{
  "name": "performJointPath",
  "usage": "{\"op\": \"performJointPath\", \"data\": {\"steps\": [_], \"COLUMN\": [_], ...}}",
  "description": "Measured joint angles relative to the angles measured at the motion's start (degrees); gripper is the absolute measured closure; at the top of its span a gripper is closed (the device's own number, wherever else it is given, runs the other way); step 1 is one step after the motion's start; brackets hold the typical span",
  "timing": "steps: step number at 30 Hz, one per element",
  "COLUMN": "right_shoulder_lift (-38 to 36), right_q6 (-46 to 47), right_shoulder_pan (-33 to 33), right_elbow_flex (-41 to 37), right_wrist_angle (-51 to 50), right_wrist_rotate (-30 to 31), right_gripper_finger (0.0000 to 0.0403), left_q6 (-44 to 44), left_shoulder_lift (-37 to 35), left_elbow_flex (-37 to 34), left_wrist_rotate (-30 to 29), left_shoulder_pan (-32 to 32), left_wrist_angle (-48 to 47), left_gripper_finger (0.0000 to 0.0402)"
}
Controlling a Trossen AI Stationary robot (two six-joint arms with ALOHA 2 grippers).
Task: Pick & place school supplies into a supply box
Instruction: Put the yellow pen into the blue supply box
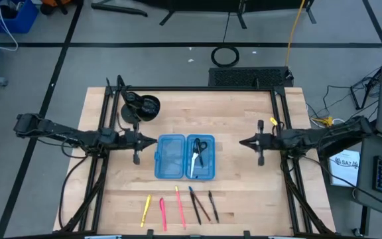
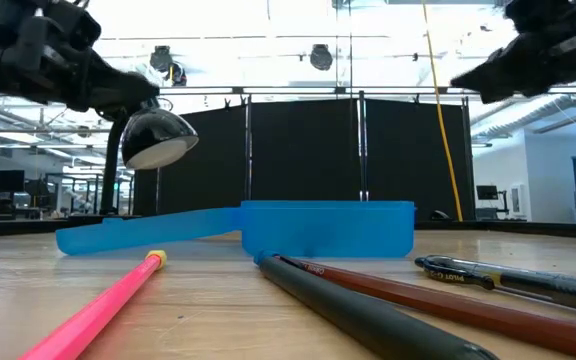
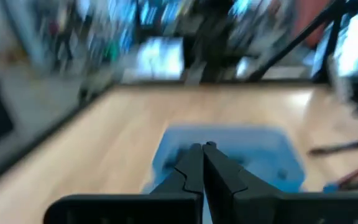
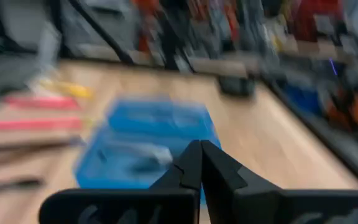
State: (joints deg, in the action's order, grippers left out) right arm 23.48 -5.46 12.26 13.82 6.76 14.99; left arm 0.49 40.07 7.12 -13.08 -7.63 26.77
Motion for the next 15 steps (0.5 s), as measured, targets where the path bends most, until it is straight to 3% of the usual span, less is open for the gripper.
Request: {"op": "performJointPath", "data": {"steps": [3, 7, 11, 15], "right_shoulder_lift": [-5.1, -8.2, -8.8, -8.3], "right_q6": [-1.9, -1.1, 0.7, 2.8], "right_shoulder_pan": [-0.4, -0.6, -0.5, -0.5], "right_elbow_flex": [-4.9, -10.1, -12.7, -12.7], "right_wrist_angle": [8.9, 12.0, 11.6, 9.2], "right_wrist_rotate": [-3.2, -0.6, -0.2, -0.1], "right_gripper_finger": [0.0403, 0.0403, 0.0403, 0.0403], "left_q6": [-10.6, -31.8, -55.6, -80.4], "left_shoulder_lift": [1.3, 7.1, 17.3, 31.0], "left_elbow_flex": [9.7, 23.2, 36.0, 50.5], "left_wrist_rotate": [-10.3, -19.7, -21.5, -18.9], "left_shoulder_pan": [-4.3, -14.4, -26.5, -36.4], "left_wrist_angle": [-22.5, -48.8, -65.7, -81.9], "left_gripper_finger": [0.0397, 0.0399, 0.0399, 0.0400]}}
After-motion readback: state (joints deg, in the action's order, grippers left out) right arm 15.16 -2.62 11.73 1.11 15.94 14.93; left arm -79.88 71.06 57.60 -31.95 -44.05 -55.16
